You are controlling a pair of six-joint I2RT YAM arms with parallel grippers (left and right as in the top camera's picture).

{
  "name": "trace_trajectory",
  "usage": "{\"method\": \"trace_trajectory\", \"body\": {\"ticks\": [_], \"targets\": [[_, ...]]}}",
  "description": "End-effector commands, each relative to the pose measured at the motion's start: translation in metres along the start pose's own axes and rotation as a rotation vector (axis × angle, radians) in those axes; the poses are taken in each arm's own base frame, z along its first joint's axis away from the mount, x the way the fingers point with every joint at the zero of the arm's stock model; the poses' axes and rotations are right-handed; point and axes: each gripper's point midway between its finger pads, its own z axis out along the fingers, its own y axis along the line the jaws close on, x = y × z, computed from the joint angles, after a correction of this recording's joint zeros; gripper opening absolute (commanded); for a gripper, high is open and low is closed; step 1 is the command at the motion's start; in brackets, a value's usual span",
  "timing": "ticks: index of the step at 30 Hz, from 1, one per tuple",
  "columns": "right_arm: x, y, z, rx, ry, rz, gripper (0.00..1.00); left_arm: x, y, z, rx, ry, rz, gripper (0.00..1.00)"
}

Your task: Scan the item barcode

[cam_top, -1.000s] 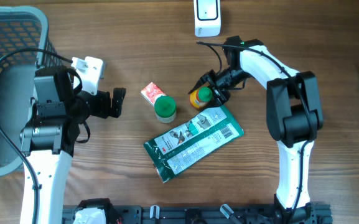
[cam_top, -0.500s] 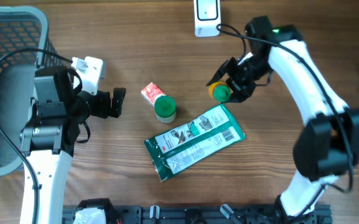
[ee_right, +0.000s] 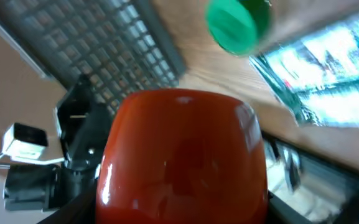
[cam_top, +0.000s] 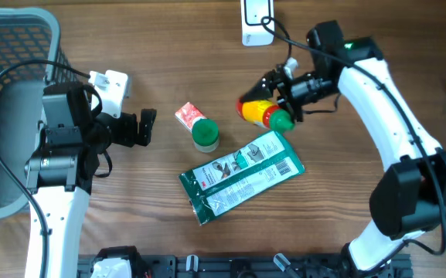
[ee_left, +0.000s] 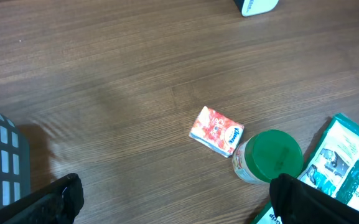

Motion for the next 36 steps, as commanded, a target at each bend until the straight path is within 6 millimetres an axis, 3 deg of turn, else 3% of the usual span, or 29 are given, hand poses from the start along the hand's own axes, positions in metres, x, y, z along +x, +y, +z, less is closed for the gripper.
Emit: {"method": "trace_trajectory", "body": {"ticks": [1,4,8,18,30,32,33,36], "targets": [[0.011,0.003,0.017,-0.16,0.137,0.057,0.53,0.002,-0.001,0.002,0.016,0.004,-0.015,1.0],[0.015,0.001,0.023,-0.307,0.271,0.11,0.5,0.002,-0.001,0.002,0.016,0.004,-0.015,1.0],[0.011,-0.002,0.026,-0.346,0.338,0.152,0.5,0.002,-0.001,0.002,0.016,0.004,-0.015,1.0],[0.008,0.007,0.018,-0.335,0.385,0.29,0.5,0.002,-0.001,0.002,0.016,0.004,-0.015,1.0],[0.004,0.008,0.015,-0.345,0.371,0.27,0.49,0.002,-0.001,0.002,0.016,0.004,-0.015,1.0],[-0.022,0.006,0.022,-0.33,0.196,0.155,0.47,0.002,-0.001,0.002,0.016,0.004,-0.015,1.0],[-0.035,0.003,0.025,-0.319,0.108,0.081,0.39,0.002,-0.001,0.002,0.016,0.005,-0.016,1.0],[-0.044,-0.006,0.029,-0.287,0.035,0.019,0.38,0.002,-0.001,0.002,0.016,0.004,-0.015,1.0]]}}
